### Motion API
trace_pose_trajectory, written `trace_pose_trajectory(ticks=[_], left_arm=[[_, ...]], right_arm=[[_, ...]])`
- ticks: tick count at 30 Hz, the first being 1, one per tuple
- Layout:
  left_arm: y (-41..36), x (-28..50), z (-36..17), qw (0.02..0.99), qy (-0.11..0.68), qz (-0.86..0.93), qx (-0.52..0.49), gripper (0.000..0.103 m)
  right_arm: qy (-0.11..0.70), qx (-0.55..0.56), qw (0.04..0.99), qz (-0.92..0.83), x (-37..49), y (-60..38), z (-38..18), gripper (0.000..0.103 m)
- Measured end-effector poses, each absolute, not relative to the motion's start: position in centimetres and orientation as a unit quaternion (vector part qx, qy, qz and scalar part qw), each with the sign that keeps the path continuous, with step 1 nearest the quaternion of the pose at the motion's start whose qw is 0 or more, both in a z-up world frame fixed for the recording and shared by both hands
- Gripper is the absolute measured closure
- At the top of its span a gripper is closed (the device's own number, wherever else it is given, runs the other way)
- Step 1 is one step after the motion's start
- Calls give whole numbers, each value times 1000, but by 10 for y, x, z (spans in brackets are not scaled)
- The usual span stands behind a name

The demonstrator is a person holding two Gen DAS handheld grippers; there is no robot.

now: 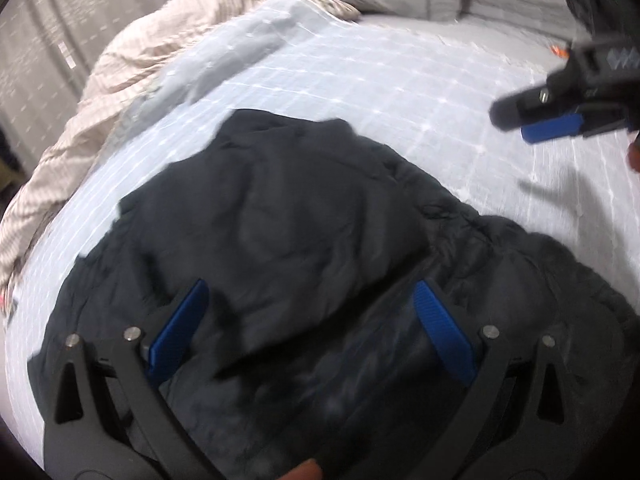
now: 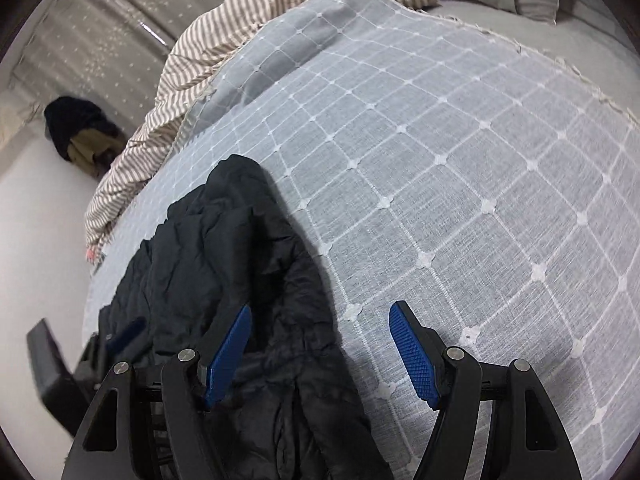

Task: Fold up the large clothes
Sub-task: 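Grasp the hood with the left tool, fold it over the jacket, release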

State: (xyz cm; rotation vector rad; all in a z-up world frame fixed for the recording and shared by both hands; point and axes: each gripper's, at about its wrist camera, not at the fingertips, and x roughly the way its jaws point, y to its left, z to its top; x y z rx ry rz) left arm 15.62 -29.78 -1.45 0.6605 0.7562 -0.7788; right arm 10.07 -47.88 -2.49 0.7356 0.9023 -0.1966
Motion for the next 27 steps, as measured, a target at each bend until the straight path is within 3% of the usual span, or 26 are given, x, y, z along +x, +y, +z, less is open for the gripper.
trace_pose_trajectory(ticks=[4,7,9,12,20,27], left_arm=[[-314,165,-36,786,375,-362,331,11],[-311,173,-39,787,394,-366,302,33],[-305,179,-33,794,403,-364,273,65],[-290,187,-16,802,421,-372,204,87],[-204,199,48,844,390,-369,9,90],[-113,230,32,856,412,-298,-87,88]], right_arm=[[430,348,828,-93,102,-477,-28,31],[435,340,828,-95,104,-473,-29,31],[436,335,829,-97,105,-471,-29,31],[439,327,830,-102,106,-467,-29,31],[448,311,832,-98,110,-456,-30,31],[455,300,833,-96,114,-447,-31,31]])
